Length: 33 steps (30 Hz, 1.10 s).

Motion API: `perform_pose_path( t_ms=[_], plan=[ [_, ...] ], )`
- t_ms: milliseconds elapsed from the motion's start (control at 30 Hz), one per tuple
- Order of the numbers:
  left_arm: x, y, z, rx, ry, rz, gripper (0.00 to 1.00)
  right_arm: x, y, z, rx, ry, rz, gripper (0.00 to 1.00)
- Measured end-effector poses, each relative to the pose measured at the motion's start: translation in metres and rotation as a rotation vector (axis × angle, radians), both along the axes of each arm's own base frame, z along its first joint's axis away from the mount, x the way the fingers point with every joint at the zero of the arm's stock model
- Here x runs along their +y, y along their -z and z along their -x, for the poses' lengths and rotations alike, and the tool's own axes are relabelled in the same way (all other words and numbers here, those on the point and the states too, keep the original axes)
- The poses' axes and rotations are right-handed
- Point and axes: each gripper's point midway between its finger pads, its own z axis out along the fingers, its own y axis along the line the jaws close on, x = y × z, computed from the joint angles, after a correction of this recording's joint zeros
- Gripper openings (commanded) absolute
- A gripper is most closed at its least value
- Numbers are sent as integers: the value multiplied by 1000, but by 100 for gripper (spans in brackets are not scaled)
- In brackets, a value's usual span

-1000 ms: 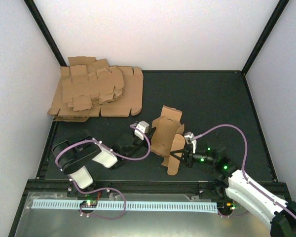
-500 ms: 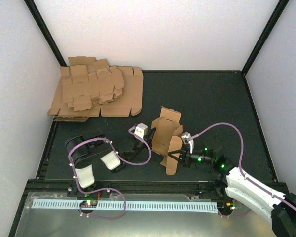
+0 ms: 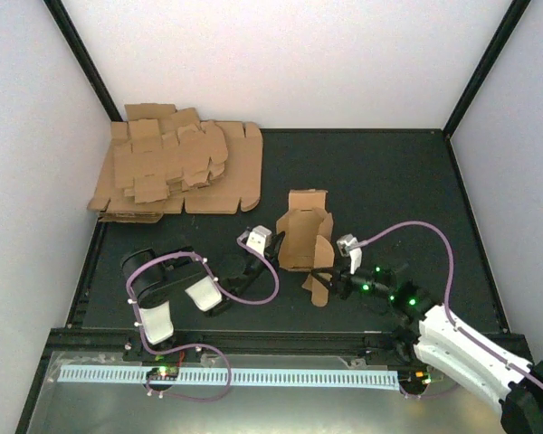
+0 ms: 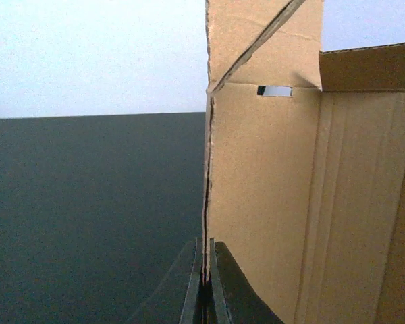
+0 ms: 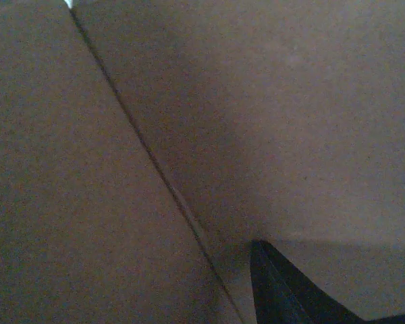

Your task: Fold the paper box

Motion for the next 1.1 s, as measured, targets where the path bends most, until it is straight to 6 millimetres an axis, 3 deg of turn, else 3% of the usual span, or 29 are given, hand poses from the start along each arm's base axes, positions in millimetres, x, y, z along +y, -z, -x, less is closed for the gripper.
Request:
perform_pose_path(
  t_ms=[167, 400, 567, 633, 767, 900, 1100],
  plan=[
    [-5, -12, -8, -48, -25, -3, 6, -10, 2, -11, -28, 87, 34, 38],
    [-17, -24, -17, -85, -34, 14, 19, -13, 17, -12, 16, 105, 80, 37],
    [-22, -24, -17, -82, -29, 23, 20, -16, 14, -15, -4, 128, 76, 35],
    [-24, -20, -17, -72, -22, 22, 26, -16, 14, -16, -6, 132, 79, 34],
    [-26, -17, -15, -60, -11, 19, 49, -16, 21, -17, -5, 127, 107, 29],
    [-26, -23, -12, -38, 0, 9, 55, -16, 20, -19, -32, 116, 135, 21],
    [-17, -47, -10, -4, 3, 12, 68, -15, 17, -22, -62, 105, 153, 19]
  ],
)
